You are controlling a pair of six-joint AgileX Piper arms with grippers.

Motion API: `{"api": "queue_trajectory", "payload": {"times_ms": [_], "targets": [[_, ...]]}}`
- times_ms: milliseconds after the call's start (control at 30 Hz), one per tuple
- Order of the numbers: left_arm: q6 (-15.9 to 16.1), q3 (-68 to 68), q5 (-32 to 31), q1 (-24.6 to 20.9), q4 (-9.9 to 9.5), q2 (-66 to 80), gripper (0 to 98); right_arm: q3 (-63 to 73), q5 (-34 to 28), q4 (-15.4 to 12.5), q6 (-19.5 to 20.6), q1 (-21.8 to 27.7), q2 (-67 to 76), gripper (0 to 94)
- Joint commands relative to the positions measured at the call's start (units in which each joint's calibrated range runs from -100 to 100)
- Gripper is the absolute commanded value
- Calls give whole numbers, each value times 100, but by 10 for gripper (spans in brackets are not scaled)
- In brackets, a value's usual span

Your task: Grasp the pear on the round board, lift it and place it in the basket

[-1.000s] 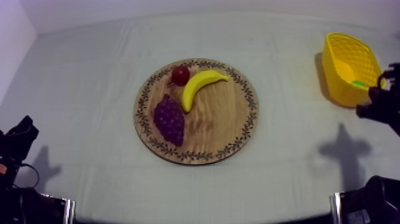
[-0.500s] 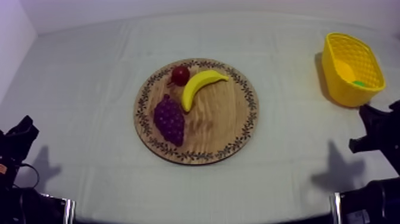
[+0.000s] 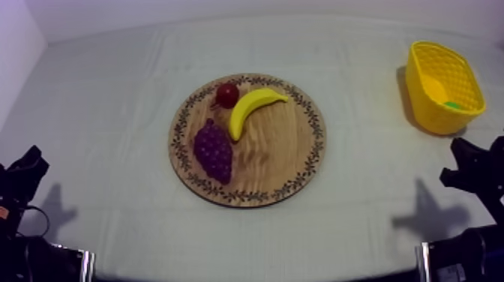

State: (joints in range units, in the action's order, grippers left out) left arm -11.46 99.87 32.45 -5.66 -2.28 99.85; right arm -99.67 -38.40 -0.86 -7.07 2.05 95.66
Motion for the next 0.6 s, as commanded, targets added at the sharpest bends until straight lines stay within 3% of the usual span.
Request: {"api": "queue_trajectory", "payload": {"times_ms": [0, 567], "targets": [[0, 2, 5, -2, 0, -2, 1, -5, 5, -8, -327, 2, 1, 3], [0, 2, 5, -2, 0, -2, 1, -11, 25, -9, -428, 2, 2, 2]]}}
